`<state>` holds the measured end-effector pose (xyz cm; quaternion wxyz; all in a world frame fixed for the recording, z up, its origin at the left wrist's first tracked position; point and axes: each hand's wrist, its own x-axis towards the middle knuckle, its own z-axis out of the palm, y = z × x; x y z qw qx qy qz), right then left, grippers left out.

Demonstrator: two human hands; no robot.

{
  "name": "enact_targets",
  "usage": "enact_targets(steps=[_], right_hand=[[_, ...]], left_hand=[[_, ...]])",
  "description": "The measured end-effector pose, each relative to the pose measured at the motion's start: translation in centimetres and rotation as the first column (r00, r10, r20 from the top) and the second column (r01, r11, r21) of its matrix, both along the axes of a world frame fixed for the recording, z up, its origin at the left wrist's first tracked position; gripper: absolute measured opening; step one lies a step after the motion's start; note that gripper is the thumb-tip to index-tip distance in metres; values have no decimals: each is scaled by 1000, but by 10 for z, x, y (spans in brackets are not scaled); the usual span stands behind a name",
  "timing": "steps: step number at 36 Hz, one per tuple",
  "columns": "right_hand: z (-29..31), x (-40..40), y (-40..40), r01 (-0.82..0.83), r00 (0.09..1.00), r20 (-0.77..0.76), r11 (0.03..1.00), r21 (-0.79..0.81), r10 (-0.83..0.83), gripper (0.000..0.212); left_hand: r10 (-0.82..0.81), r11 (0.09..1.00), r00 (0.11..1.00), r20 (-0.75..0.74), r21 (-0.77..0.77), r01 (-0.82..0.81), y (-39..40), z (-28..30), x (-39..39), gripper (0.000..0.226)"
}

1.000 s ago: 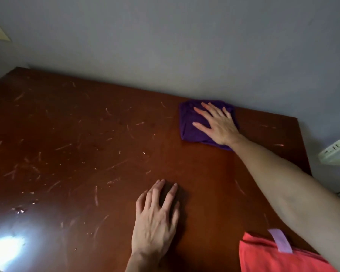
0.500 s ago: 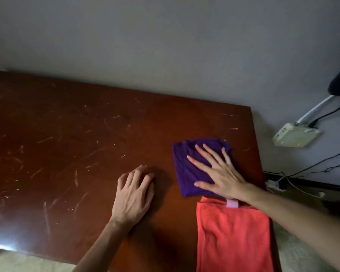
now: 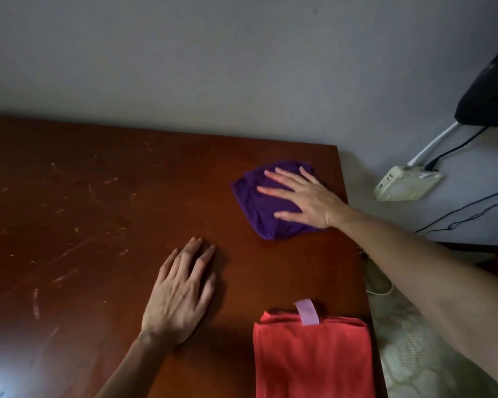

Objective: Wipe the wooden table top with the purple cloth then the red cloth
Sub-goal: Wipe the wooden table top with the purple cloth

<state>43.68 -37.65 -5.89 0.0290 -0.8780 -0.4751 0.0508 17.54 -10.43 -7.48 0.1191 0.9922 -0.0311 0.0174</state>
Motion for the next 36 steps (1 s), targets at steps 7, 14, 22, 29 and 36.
enact_targets(steps=[7, 14, 22, 29, 36], right_hand=[[4, 63, 8, 349, 937, -58, 935, 66, -345, 78], [0, 35, 5, 412, 911, -45, 906, 96, -410, 81], [-8, -102, -25, 345, 937, 37, 935, 79, -349, 67], [-8, -170, -47, 98, 991, 97, 995, -2, -97, 64], [-2, -134, -29, -39, 994, 97, 996, -84, 47, 72]], left_hand=[[-11, 1000, 1000, -8, -20, 11, 0, 0, 3, 57], [-9, 999, 1000, 8, -34, 9, 1, -1, 2, 57], [27, 993, 999, 24, -115, -24, -3, 6, -1, 55], [49, 986, 995, 90, -160, -34, 12, 19, -25, 43], [78, 996, 997, -12, -37, -79, 80, 21, -53, 51]])
